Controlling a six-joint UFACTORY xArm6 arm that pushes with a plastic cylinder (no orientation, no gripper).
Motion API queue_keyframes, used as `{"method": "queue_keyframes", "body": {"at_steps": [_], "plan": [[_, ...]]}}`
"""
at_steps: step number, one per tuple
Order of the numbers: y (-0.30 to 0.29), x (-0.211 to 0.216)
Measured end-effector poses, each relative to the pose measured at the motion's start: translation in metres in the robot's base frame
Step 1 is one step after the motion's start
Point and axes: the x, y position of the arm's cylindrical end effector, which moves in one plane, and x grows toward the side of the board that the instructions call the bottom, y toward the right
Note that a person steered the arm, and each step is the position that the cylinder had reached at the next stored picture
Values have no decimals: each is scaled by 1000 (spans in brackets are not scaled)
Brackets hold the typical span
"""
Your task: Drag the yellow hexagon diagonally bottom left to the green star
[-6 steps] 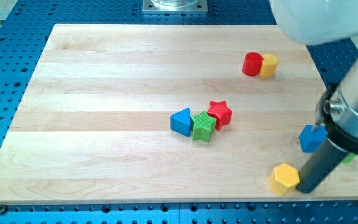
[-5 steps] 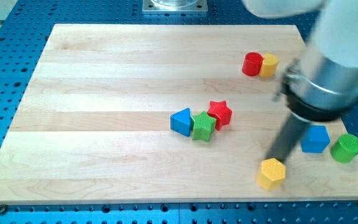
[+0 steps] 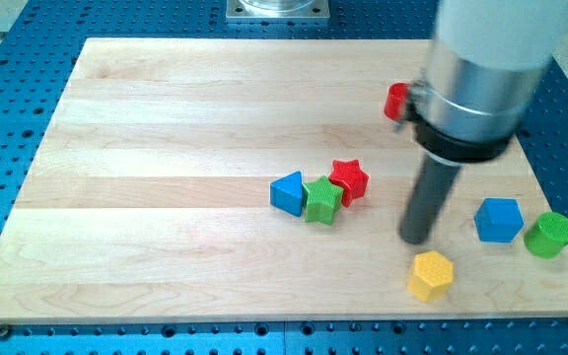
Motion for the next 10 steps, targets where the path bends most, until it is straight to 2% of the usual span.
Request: {"method": "queue_keyframes", "body": {"at_steps": [2,4,6,8,10], "plan": [[12,6],[12,52],[12,68],[13,69],[-25,68]]}}
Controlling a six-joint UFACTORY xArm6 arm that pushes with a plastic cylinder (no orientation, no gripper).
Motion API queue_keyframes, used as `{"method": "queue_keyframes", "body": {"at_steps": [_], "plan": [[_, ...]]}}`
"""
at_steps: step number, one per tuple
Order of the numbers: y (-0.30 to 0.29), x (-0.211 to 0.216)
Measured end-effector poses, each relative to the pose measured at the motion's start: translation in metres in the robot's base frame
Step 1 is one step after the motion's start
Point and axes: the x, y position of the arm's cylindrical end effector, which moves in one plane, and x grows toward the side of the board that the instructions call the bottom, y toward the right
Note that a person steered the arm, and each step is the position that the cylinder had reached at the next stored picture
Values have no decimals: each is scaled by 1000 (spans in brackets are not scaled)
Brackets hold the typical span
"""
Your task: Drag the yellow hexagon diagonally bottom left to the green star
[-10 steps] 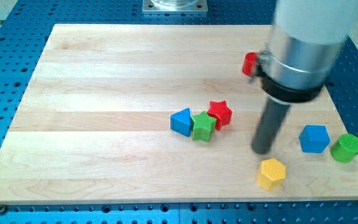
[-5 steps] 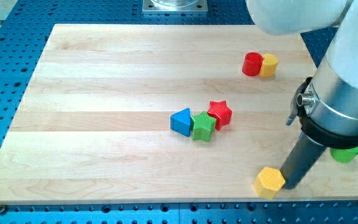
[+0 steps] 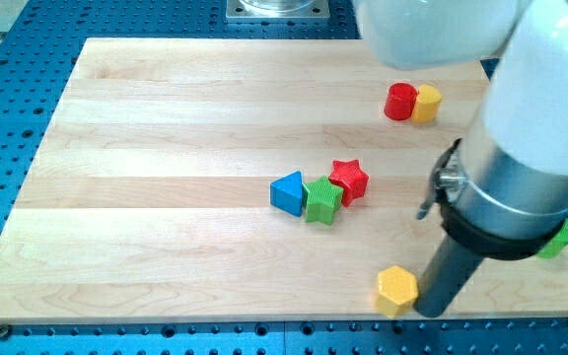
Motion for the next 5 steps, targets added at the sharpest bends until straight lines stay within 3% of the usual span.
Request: {"method": "queue_keyframes", "body": {"at_steps": [1,3,5], "plan": [[-36,0],[-158,-79],[-170,-85]]}}
